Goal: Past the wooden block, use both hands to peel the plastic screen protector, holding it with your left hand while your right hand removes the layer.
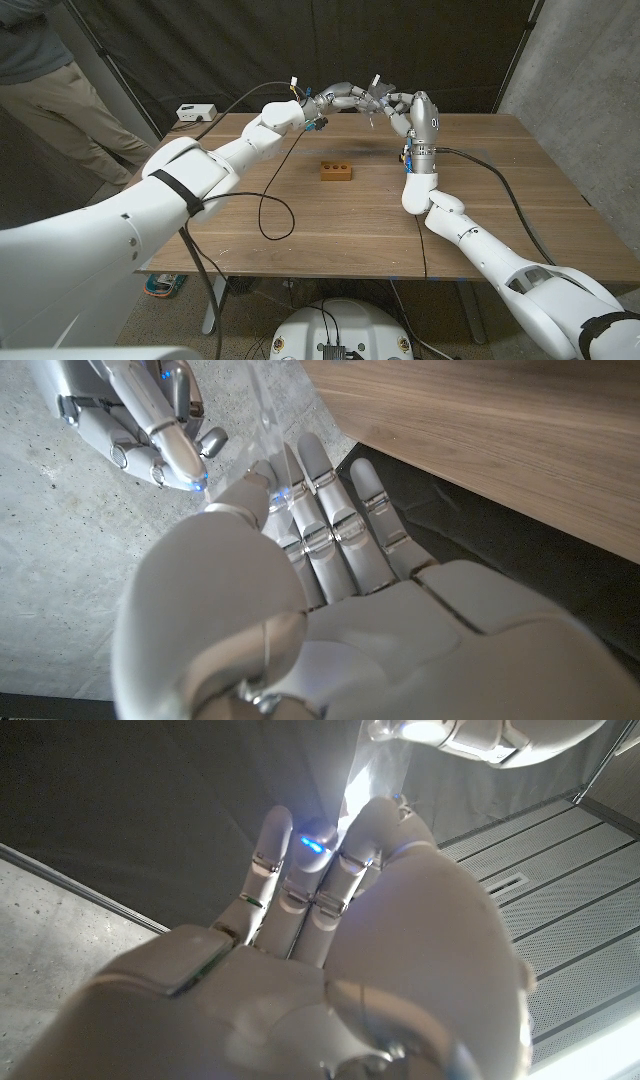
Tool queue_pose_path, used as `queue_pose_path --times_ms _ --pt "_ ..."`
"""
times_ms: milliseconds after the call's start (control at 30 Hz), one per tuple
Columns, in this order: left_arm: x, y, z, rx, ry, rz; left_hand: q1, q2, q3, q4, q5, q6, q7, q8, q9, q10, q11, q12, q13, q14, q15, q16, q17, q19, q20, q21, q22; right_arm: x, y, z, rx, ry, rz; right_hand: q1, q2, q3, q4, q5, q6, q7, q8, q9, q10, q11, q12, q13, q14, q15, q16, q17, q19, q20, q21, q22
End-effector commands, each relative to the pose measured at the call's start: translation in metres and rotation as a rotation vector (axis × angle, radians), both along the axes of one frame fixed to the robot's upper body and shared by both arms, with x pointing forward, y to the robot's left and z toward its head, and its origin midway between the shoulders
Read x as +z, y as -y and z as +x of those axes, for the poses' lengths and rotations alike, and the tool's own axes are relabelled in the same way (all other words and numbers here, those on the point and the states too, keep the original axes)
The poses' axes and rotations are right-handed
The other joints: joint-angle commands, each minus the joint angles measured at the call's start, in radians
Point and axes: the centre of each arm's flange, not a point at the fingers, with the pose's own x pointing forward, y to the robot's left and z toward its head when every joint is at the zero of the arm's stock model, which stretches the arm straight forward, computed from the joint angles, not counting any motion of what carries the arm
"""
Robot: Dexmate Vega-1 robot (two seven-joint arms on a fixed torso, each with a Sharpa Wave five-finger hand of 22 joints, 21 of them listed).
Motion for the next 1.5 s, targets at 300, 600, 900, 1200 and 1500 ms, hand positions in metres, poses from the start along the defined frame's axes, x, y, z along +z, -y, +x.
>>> queue_pose_path --times_ms 300,600,900,1200,1500 --pt "0.001 0.001 0.008 0.042 -0.044 -0.017 -0.001 0.008 0.012 0.000 0.005 0.132 0.089 0.040 0.118 0.007 -0.001 0.000 0.006 0.009 -0.044 -0.002 0.005 -0.006 -0.015 0.007 0.001 -0.009 -0.003 0.000 0.020 -0.042 0.002 -0.003 0.009 0.017 -0.001 0.022 0.076 0.040 0.008 0.035 -0.004 0.002 0.006 -0.005 -0.007 -0.004 0.014 0.002 -0.007 -0.079 0.004 0.007" --pt "0.001 0.000 0.008 0.044 -0.046 -0.025 -0.002 0.008 0.013 -0.001 0.005 0.132 0.088 0.040 0.120 0.009 -0.003 -0.002 0.005 0.009 -0.044 -0.003 0.007 -0.007 -0.016 0.008 0.001 -0.015 -0.008 -0.002 0.046 -0.071 0.003 -0.009 0.006 0.025 -0.001 0.032 0.075 0.040 0.010 0.040 -0.007 0.002 0.011 -0.002 -0.010 -0.004 0.018 0.001 -0.010 -0.079 0.004 0.007" --pt "0.001 -0.003 0.006 0.029 -0.030 -0.027 -0.003 0.008 0.015 -0.001 0.005 0.132 0.091 0.039 0.121 0.006 -0.002 -0.003 0.007 0.009 -0.044 -0.004 0.009 -0.010 -0.016 0.008 0.001 -0.020 -0.013 -0.003 0.066 -0.096 -0.002 -0.014 0.003 0.032 -0.001 0.040 0.074 0.039 0.012 0.043 -0.009 0.002 0.013 -0.004 -0.013 -0.004 0.021 0.001 -0.014 -0.077 0.004 0.008" --pt "0.002 -0.004 0.004 0.017 -0.016 -0.025 -0.004 0.008 0.017 -0.001 0.005 0.130 0.088 0.038 0.123 0.007 0.000 -0.004 0.006 0.009 -0.044 -0.005 0.010 -0.011 -0.016 0.009 0.001 -0.026 -0.016 -0.006 0.082 -0.115 0.002 -0.017 0.000 0.040 -0.002 0.050 0.074 0.040 0.014 0.047 -0.010 0.005 0.015 -0.006 -0.016 -0.004 0.024 0.000 -0.015 -0.076 0.004 0.008" --pt "0.001 -0.004 0.001 0.000 -0.003 -0.025 -0.005 0.008 0.019 -0.001 0.006 0.131 0.089 0.037 0.124 0.007 -0.002 -0.004 0.009 0.007 -0.044 -0.007 0.012 -0.014 -0.015 0.010 0.001 -0.028 -0.017 -0.011 0.101 -0.122 0.006 -0.023 -0.004 0.047 -0.002 0.058 0.071 0.040 0.015 0.050 -0.011 0.003 0.017 -0.007 -0.018 -0.004 0.027 0.000 -0.016 -0.076 0.004 0.008"
